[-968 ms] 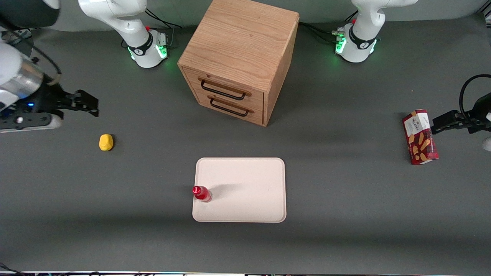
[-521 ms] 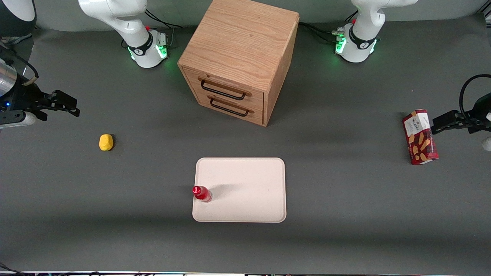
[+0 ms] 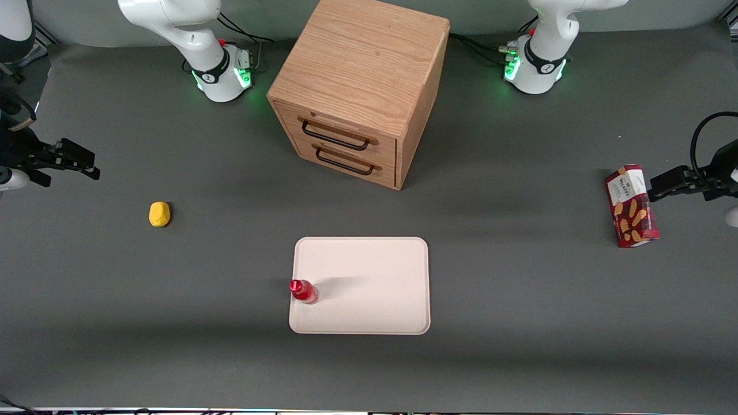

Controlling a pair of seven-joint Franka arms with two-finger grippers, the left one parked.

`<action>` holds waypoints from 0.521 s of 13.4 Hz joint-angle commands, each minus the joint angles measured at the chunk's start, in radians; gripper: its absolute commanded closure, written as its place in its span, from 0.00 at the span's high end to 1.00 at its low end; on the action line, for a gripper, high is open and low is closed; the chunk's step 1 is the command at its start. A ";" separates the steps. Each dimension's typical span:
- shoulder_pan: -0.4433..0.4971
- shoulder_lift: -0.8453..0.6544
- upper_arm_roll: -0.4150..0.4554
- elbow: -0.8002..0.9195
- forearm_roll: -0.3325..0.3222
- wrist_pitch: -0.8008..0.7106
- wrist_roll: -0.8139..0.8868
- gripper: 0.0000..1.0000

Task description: Place coke bottle on tray

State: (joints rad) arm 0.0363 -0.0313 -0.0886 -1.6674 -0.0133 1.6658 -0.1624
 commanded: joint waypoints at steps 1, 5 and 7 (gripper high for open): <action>0.002 -0.010 0.001 0.000 -0.017 0.008 0.019 1.00; 0.004 -0.013 0.033 0.001 -0.011 0.008 0.109 1.00; 0.002 -0.013 0.032 0.003 -0.008 0.008 0.101 1.00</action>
State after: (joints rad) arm 0.0396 -0.0313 -0.0587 -1.6621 -0.0152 1.6680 -0.0795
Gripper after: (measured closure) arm 0.000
